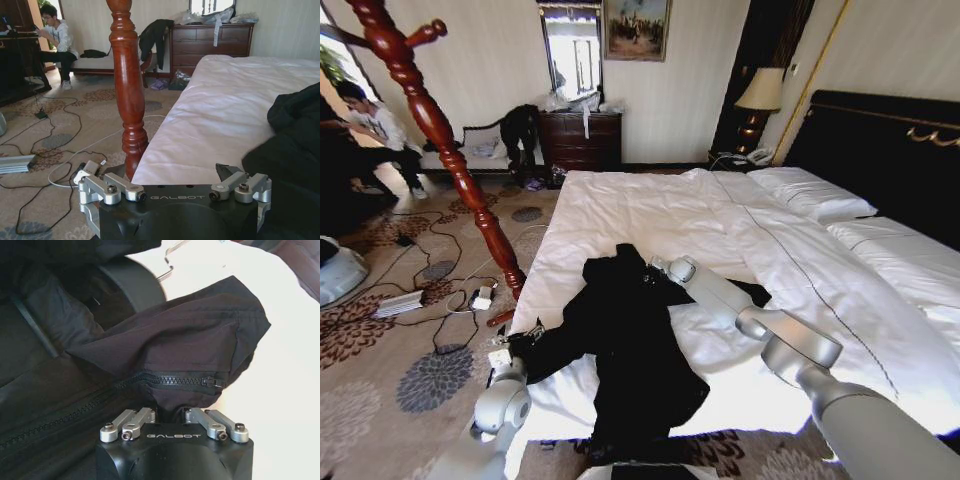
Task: Pick up the clothes from the bed and hang them on the clothes hanger.
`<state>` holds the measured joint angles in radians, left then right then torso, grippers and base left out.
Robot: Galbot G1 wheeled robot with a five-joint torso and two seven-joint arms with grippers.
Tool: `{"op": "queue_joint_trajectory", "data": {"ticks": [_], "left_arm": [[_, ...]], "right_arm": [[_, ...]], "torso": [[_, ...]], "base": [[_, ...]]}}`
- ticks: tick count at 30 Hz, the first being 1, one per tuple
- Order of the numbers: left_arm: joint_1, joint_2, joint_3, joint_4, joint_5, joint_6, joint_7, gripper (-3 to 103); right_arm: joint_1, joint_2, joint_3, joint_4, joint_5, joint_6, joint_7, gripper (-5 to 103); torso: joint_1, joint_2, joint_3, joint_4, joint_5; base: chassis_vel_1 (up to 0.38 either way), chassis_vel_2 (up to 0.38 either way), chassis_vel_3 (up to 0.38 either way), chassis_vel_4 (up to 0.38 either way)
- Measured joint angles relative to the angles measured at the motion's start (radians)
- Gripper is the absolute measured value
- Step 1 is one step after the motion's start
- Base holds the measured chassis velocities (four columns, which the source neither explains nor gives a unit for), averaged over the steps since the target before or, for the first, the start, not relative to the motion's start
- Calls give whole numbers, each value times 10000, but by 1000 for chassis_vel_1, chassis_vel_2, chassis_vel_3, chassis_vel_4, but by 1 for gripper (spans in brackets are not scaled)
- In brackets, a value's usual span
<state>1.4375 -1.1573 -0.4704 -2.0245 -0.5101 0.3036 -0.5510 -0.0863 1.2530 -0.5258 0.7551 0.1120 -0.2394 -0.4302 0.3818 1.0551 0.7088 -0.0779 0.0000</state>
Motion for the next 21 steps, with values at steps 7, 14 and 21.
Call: {"op": "queue_joint_trajectory", "data": {"ticks": [7, 14, 21], "left_arm": [[-182, -6, -29, -11, -421, -49, -58, 100], [-1124, 52, -145, 52, -1726, -160, -66, 100], [-2709, 663, -574, 428, -4251, 425, -192, 100]], "right_arm": [[-241, -379, 356, 926, -1, -376, 616, 19], [-447, -465, 535, 1423, -572, -56, 1023, 19], [-631, -545, 585, 1783, -1108, 344, 1180, 19]], "torso": [[0, 0, 0, -4, 0], [0, 0, 1, 2, 0], [1, 0, 1, -4, 1]], "base": [[0, 0, 0, 0], [0, 0, 0, 0], [0, 0, 0, 0]]}}
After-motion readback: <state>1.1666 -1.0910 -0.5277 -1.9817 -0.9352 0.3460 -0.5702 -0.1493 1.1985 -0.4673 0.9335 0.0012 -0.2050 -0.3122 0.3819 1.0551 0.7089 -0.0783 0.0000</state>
